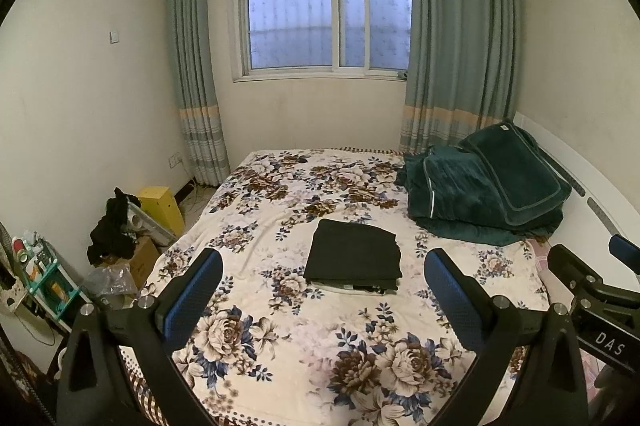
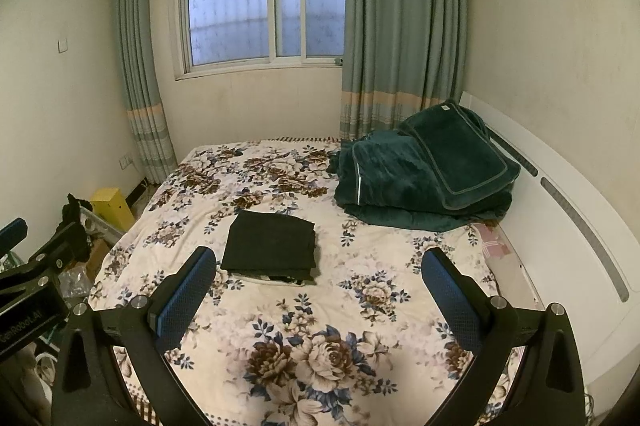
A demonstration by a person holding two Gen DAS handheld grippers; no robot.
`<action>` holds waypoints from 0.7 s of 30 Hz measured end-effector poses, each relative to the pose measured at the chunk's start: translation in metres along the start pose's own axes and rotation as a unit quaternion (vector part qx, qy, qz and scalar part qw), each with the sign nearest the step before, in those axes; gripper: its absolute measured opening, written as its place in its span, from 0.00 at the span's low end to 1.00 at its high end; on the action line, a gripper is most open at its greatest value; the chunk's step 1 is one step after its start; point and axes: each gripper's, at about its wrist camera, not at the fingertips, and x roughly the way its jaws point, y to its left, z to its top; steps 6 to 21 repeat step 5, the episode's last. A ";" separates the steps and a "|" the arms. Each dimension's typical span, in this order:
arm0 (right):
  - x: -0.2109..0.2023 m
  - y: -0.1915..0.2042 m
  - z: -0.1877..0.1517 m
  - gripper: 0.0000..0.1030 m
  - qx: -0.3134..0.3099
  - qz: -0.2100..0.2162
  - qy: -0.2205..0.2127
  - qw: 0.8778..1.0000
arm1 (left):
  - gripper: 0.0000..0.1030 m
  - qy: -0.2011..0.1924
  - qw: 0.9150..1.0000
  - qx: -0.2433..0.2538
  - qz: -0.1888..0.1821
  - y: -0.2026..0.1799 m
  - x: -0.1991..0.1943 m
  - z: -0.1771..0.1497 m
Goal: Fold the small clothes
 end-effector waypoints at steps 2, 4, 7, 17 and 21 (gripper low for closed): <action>-0.001 0.000 0.000 1.00 0.000 0.000 0.000 1.000 | 1.00 -0.003 1.000 -0.002 0.003 -0.001 -0.003 -0.001; 0.000 -0.001 0.000 1.00 0.000 0.001 0.000 1.000 | 1.00 -0.004 1.000 -0.003 0.002 -0.003 -0.004 -0.001; -0.001 0.000 0.000 1.00 0.000 0.001 0.000 1.000 | 1.00 -0.005 1.000 -0.003 0.004 -0.004 -0.006 -0.001; -0.001 0.000 0.000 1.00 0.000 0.001 0.000 1.000 | 1.00 -0.005 1.000 -0.003 0.004 -0.004 -0.006 -0.001; -0.001 0.000 0.000 1.00 0.000 0.001 0.000 1.000 | 1.00 -0.005 1.000 -0.003 0.004 -0.004 -0.006 -0.001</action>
